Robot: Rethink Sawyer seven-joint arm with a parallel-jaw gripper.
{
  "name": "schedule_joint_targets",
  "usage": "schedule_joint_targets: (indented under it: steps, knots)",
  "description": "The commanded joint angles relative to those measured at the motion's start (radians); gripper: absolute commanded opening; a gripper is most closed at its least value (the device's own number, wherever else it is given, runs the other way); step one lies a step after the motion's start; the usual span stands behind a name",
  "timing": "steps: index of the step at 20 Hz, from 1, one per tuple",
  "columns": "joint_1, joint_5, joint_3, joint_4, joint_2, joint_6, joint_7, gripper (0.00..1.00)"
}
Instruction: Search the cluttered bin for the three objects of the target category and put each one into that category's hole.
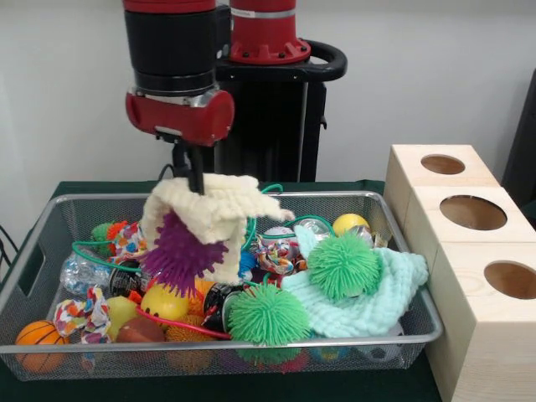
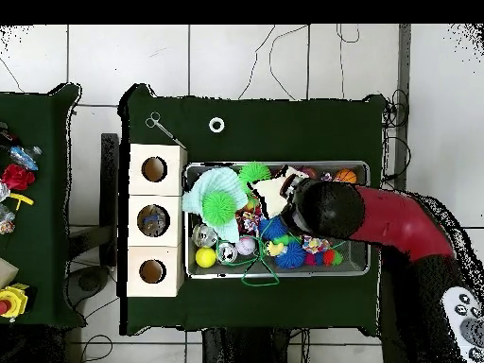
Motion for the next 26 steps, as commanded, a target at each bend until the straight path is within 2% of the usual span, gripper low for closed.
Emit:
schedule_joint_targets:
  steps: [1, 7, 8, 11, 15, 17, 22, 24, 26]
  knots:
    - [0.067, 0.069, -0.083, -0.035, 0.020, 0.008, 0.248, 0.00]
    - [0.115, 0.067, -0.144, -0.015, 0.042, -0.060, 0.242, 0.00]
    - [0.122, 0.073, -0.158, -0.014, 0.043, -0.064, 0.215, 1.00]
    - [0.121, 0.068, -0.167, -0.009, 0.044, -0.081, 0.204, 1.00]
    - [0.094, 0.064, -0.182, 0.024, 0.008, -0.006, 0.126, 1.00]
    - [0.083, 0.052, -0.187, 0.037, 0.000, -0.002, 0.094, 1.00]
    - [0.048, 0.001, -0.200, 0.065, 0.004, -0.017, 0.008, 1.00]
    - [0.030, -0.045, -0.213, 0.066, 0.012, -0.020, -0.044, 1.00]
    - [0.003, -0.078, -0.208, 0.075, 0.036, -0.067, -0.074, 1.00]
